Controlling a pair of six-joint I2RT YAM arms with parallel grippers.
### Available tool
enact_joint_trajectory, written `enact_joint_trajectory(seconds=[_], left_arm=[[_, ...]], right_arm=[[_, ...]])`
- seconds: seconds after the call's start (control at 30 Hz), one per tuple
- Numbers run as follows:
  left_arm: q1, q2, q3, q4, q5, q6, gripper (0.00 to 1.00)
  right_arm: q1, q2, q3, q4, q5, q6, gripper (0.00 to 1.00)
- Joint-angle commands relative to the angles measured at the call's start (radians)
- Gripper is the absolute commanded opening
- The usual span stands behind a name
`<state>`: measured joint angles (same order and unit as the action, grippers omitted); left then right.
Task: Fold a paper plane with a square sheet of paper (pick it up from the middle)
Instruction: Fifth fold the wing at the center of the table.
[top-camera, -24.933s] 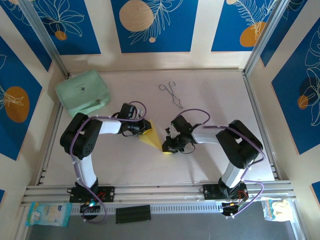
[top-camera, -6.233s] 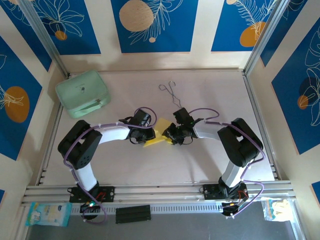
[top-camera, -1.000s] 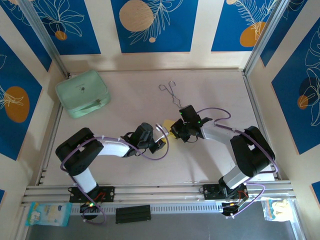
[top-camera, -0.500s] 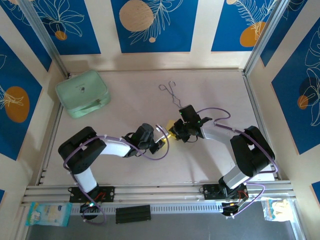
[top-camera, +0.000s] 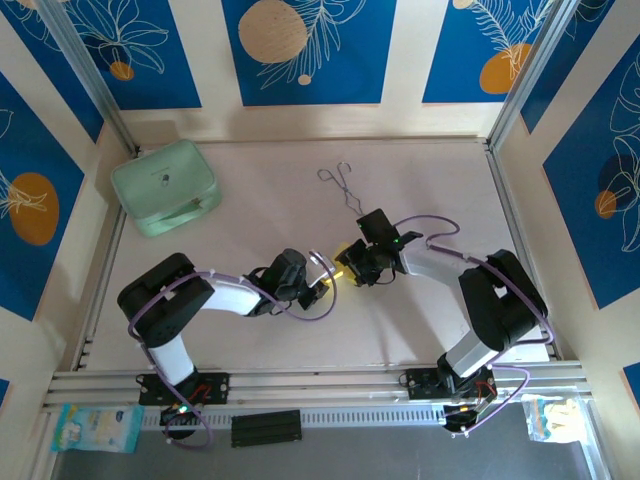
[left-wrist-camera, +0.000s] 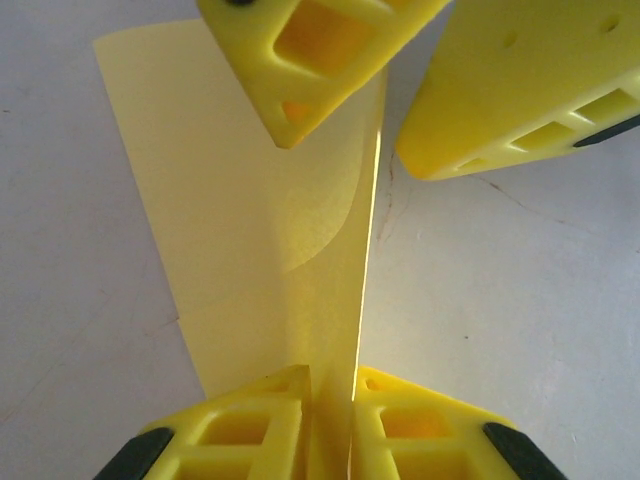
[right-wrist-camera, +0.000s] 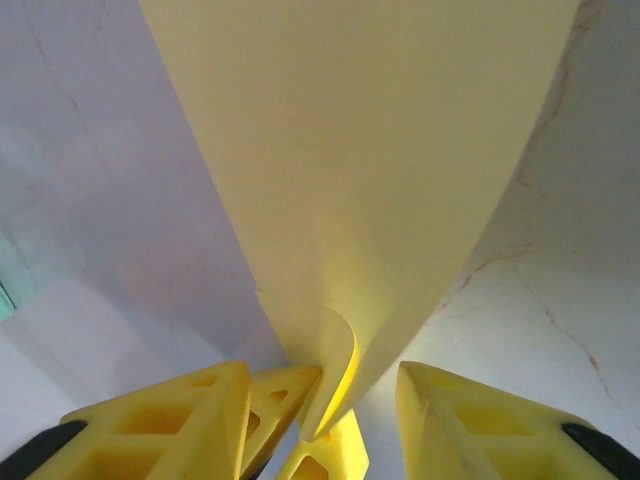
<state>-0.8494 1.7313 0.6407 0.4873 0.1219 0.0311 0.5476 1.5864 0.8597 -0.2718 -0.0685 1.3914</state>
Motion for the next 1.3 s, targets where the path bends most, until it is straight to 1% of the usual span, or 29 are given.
enact_joint_trajectory(seconds=[0.0, 0.17, 0.27, 0.37, 0.47, 0.57, 0.73, 0.93, 1.03, 1.13, 1.23, 1.27], left_arm=[[-0.007, 0.016, -0.012, 0.022, 0.016, -0.008, 0.17], [-0.006, 0.014, -0.013, 0.026, 0.014, -0.007, 0.18], [-0.007, 0.01, -0.016, 0.026, 0.013, -0.003, 0.18], [-0.007, 0.002, -0.017, 0.015, 0.012, 0.001, 0.2], [-0.007, -0.015, -0.02, -0.007, 0.01, 0.007, 0.24], [-0.006, -0.042, -0.021, -0.041, 0.011, 0.013, 0.27], [-0.007, -0.076, -0.03, -0.065, 0.012, 0.007, 0.29], [-0.007, -0.056, -0.032, -0.076, 0.01, 0.012, 0.27], [-0.007, -0.047, -0.028, -0.079, 0.011, 0.014, 0.27], [-0.007, -0.04, -0.022, -0.082, 0.014, 0.015, 0.23], [-0.007, -0.036, -0.02, -0.08, 0.018, 0.01, 0.2], [-0.007, -0.034, -0.02, -0.079, 0.018, 0.005, 0.19]], right_arm=[[0.002, 0.024, 0.028, -0.063, -0.018, 0.007, 0.44], [0.003, 0.057, 0.037, -0.072, -0.037, 0.019, 0.44], [0.003, 0.077, 0.048, -0.073, -0.052, 0.018, 0.41], [0.004, 0.086, 0.052, -0.075, -0.057, 0.018, 0.34], [0.003, 0.08, 0.052, -0.08, -0.05, 0.017, 0.26], [0.003, 0.073, 0.052, -0.086, -0.04, 0.015, 0.2], [0.002, 0.075, 0.05, -0.079, -0.04, 0.016, 0.17], [0.003, 0.083, 0.056, -0.075, -0.047, 0.012, 0.13], [0.002, 0.084, 0.058, -0.076, -0.046, 0.009, 0.13], [0.002, 0.088, 0.063, -0.081, -0.049, 0.004, 0.13], [0.002, 0.089, 0.074, -0.088, -0.05, -0.006, 0.18], [0.0, 0.088, 0.078, -0.09, -0.05, -0.011, 0.23]])
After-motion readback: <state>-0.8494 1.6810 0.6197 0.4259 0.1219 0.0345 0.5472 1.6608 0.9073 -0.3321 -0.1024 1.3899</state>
